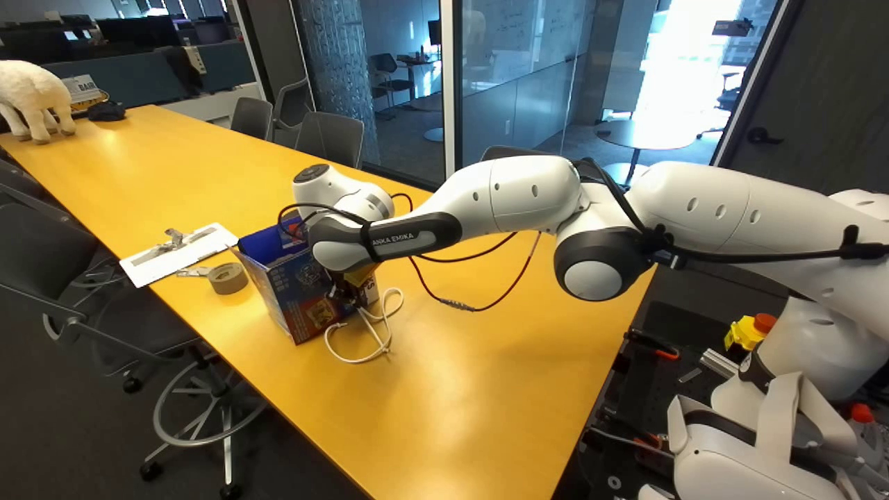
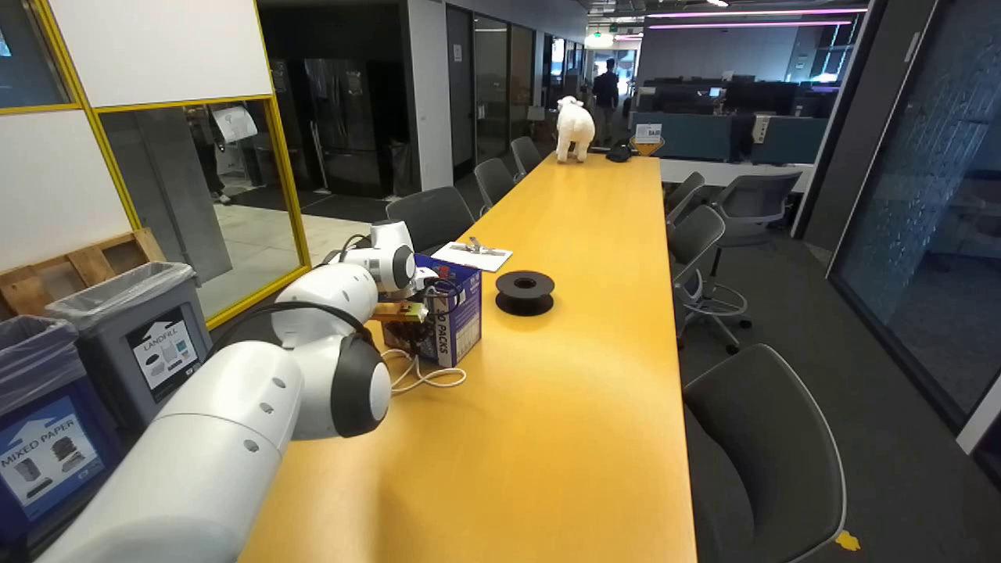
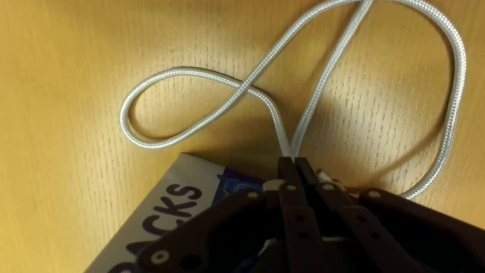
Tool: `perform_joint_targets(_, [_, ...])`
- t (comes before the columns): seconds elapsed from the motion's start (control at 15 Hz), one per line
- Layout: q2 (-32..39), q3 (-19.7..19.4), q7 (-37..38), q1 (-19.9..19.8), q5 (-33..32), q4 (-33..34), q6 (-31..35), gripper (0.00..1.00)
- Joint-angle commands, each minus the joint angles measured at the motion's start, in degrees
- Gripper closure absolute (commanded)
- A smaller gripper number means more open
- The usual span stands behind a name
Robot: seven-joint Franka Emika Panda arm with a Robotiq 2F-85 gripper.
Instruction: Put the ropes inside the box.
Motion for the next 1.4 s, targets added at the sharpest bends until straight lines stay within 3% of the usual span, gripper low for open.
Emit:
perform_joint_targets(0.0, [1.4, -0.08, 0.58, -0.33, -0.79, 0.75, 0.82, 0.97])
perform_joint_targets(0.73, [-1.3, -2.75, 10.41, -0.74, -1.41, 0.15, 13.23, 0.98])
perform_joint_targets(1.33, [-6.85, -7.52, 24.69, -1.18, -3.25, 0.88, 16.36, 0.98])
